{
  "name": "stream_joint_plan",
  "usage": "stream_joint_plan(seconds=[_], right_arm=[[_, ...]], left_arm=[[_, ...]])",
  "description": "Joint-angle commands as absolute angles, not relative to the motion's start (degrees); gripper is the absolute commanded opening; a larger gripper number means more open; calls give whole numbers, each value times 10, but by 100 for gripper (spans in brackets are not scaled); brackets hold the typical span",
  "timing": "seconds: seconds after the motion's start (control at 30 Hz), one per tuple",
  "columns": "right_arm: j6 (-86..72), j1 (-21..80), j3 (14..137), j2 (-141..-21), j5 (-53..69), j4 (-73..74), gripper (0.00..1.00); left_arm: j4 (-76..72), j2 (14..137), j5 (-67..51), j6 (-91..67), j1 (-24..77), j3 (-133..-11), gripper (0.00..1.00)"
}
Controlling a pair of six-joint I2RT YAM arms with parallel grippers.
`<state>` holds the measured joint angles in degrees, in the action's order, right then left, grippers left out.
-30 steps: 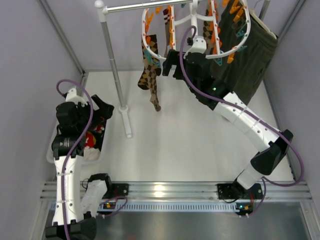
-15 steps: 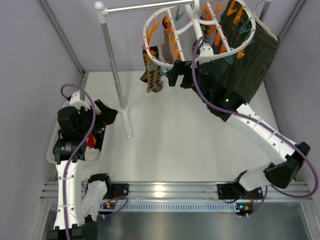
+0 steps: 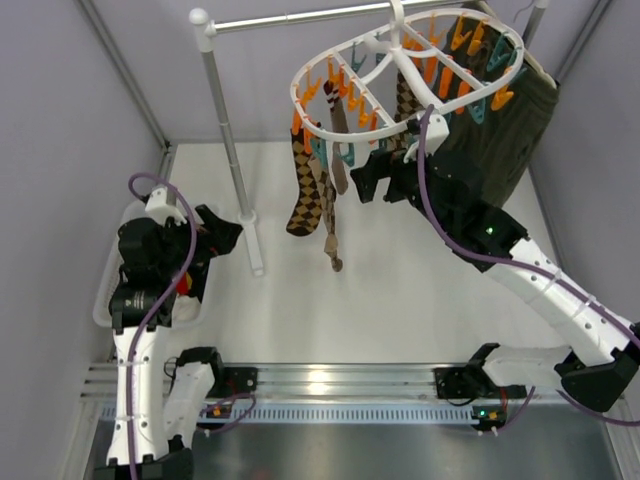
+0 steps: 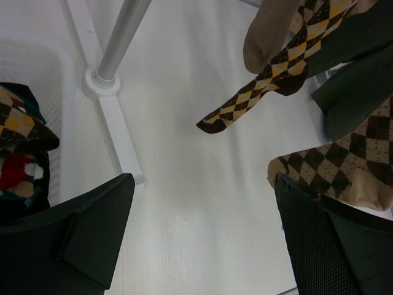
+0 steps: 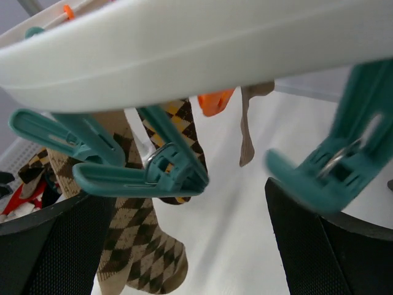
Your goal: Remove the socks clipped to the hanger
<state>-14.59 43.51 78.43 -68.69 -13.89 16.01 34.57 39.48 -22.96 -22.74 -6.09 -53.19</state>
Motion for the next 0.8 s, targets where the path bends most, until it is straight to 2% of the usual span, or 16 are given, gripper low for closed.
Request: stream_joint_plan(seconds=[0.0,0.2,0.43,0.57,0.77], right_arm=[[-127,438,774,-662,-88,156,99],[-107,437,791,-667,-64,154,99],[-105,438,773,-633,-74,181,99],[-107,437,742,-600,-66,205,99],[-127,437,631,-502,-23,202,100]], left_arm=[[282,392,-251,-222,-42,-529,98],[273,418,-261,-223,-28,-541,98],[240,390,-251,-250,-3,-531,98],[213,383,-196,-278,58,-519,98],[83,377,-35,-315,238,-433,98]])
